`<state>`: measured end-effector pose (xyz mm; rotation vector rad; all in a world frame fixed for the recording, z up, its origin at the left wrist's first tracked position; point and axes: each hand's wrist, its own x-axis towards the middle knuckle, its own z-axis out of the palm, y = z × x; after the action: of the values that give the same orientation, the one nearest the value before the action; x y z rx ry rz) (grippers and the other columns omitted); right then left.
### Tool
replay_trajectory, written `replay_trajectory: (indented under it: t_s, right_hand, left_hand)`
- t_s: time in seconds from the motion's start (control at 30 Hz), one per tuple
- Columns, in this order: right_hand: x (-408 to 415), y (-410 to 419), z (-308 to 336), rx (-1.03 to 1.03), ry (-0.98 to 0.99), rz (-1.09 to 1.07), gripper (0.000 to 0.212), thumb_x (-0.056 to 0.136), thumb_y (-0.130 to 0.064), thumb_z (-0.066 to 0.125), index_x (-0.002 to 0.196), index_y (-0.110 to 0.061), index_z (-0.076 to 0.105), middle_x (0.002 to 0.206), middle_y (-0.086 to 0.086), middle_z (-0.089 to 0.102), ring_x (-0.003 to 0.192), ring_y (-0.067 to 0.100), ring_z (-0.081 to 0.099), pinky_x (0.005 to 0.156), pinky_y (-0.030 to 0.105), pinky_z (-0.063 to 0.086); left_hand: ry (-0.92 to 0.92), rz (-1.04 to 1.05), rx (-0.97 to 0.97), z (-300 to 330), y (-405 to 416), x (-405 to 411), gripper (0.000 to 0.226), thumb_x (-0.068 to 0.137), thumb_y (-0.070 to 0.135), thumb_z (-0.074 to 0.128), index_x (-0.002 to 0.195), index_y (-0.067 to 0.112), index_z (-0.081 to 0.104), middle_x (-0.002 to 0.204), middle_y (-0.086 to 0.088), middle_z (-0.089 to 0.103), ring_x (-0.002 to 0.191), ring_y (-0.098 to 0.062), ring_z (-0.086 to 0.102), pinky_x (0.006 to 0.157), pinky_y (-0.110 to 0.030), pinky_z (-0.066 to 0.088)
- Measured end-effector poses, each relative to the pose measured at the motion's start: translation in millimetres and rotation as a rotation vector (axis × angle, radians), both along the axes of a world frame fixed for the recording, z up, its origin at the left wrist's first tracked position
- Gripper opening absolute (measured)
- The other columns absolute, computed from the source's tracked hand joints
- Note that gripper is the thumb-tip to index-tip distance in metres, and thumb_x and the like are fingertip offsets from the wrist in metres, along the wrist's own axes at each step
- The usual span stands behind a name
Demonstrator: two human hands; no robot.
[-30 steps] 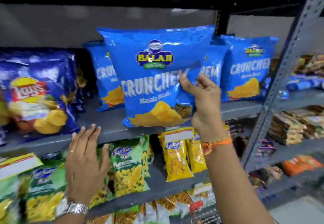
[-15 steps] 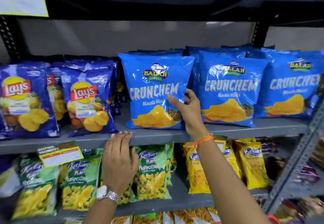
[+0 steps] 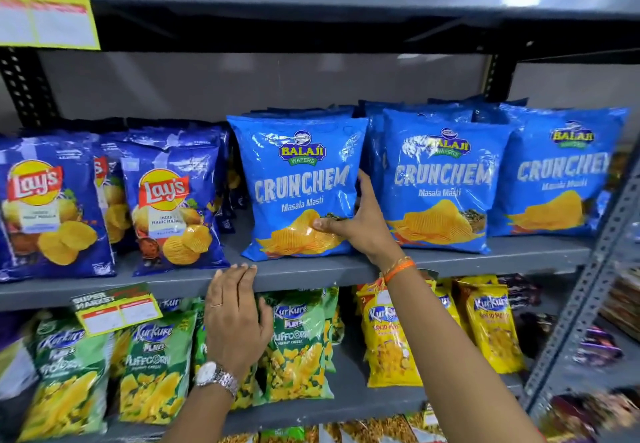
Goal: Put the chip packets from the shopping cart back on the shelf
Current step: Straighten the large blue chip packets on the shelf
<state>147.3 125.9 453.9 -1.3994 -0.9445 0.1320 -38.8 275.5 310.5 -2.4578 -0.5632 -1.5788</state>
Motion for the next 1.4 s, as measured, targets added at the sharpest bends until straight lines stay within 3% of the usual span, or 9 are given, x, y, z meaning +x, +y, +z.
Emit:
replay_trajectory:
  t_s: [0.1,0.23,0.33,0.43,0.57,0.67,0.83,1.13,1.4]
  right_hand:
    - [-8,-13,1,-0.029,-0.050,-0.108,0.114,0.064,-0.021,0.096,0.152,-0.031,0.026,0.139,0.003,0.061,0.121,0.014,0.065,0.101,0.037,0.058]
    - [-16,-57,-3,0.106,-0.124,-0.462,0.093,0.059,-0.045,0.094,0.137,-0.034,0.045,0.110,-0.014,0.066,0.104,-0.004,0.065,0.086,0.010,0.053]
    - [-1,-109,0,0.283,-0.192,-0.870,0.075,0.060,-0.047,0.091,0.121,-0.024,0.055,0.108,-0.007,0.063,0.105,0.016,0.063,0.088,0.030,0.052]
    - [30,-148,6,0.123,-0.124,-1.040,0.091,0.060,-0.055,0.090,0.129,-0.010,0.052,0.124,0.007,0.057,0.120,0.031,0.053,0.101,0.049,0.047]
    - [62,-159,12,-0.113,0.096,-0.806,0.107,0.062,-0.050,0.093,0.144,-0.008,0.040,0.141,0.011,0.053,0.125,0.029,0.053,0.105,0.047,0.049]
    - [74,-158,9,-0.039,0.234,-0.525,0.090,0.068,-0.027,0.093,0.140,-0.007,0.045,0.135,0.008,0.064,0.115,0.024,0.066,0.093,0.039,0.057]
    - [85,-161,11,0.075,0.116,-0.355,0.076,0.072,-0.008,0.090,0.137,-0.017,0.051,0.125,-0.004,0.069,0.105,0.006,0.072,0.074,0.023,0.063]
    - [114,-154,8,0.100,0.108,-0.197,0.072,0.075,-0.017,0.087,0.137,-0.025,0.051,0.129,-0.003,0.069,0.115,0.013,0.070,0.090,0.029,0.061]
    - [115,-147,2,0.199,0.118,-0.304,0.059,0.076,-0.017,0.088,0.128,-0.023,0.060,0.118,-0.005,0.075,0.109,0.013,0.074,0.082,0.023,0.061]
  left_hand:
    - [0.005,0.014,-0.007,4,-3,2,0.051,0.084,0.021,0.057,0.132,0.004,0.055,0.129,-0.017,0.058,0.121,-0.039,0.054,0.125,-0.043,0.022]
    - [0.008,-0.048,0.050,0,-5,9,0.053,0.087,0.025,0.052,0.137,0.007,0.052,0.133,-0.011,0.056,0.127,-0.032,0.051,0.128,-0.041,0.018]
    - [-0.020,-0.054,0.040,0,-5,16,0.052,0.085,0.026,0.051,0.135,0.012,0.055,0.130,-0.007,0.057,0.122,-0.031,0.051,0.126,-0.037,0.019]
    - [-0.034,-0.001,0.029,1,-6,21,0.050,0.083,0.029,0.050,0.130,0.016,0.056,0.127,-0.004,0.056,0.118,-0.033,0.049,0.116,-0.042,0.026]
    - [-0.049,0.032,0.005,-5,-8,27,0.051,0.084,0.032,0.048,0.131,0.015,0.054,0.129,-0.007,0.055,0.119,-0.036,0.048,0.119,-0.044,0.022]
    - [-0.036,0.028,0.003,-7,-9,26,0.053,0.085,0.031,0.048,0.133,0.012,0.054,0.129,-0.012,0.057,0.119,-0.038,0.049,0.123,-0.045,0.021]
    - [0.039,0.003,0.025,-1,-12,15,0.057,0.085,0.028,0.049,0.138,0.009,0.053,0.131,-0.014,0.058,0.123,-0.038,0.050,0.124,-0.046,0.020]
    - [0.198,-0.089,0.079,13,-13,-3,0.065,0.086,0.028,0.046,0.146,0.003,0.047,0.139,-0.017,0.058,0.128,-0.035,0.052,0.129,-0.043,0.014]
    - [0.261,-0.111,0.092,19,-10,-10,0.067,0.084,0.023,0.051,0.148,0.005,0.045,0.139,-0.015,0.056,0.125,-0.035,0.054,0.126,-0.044,0.019]
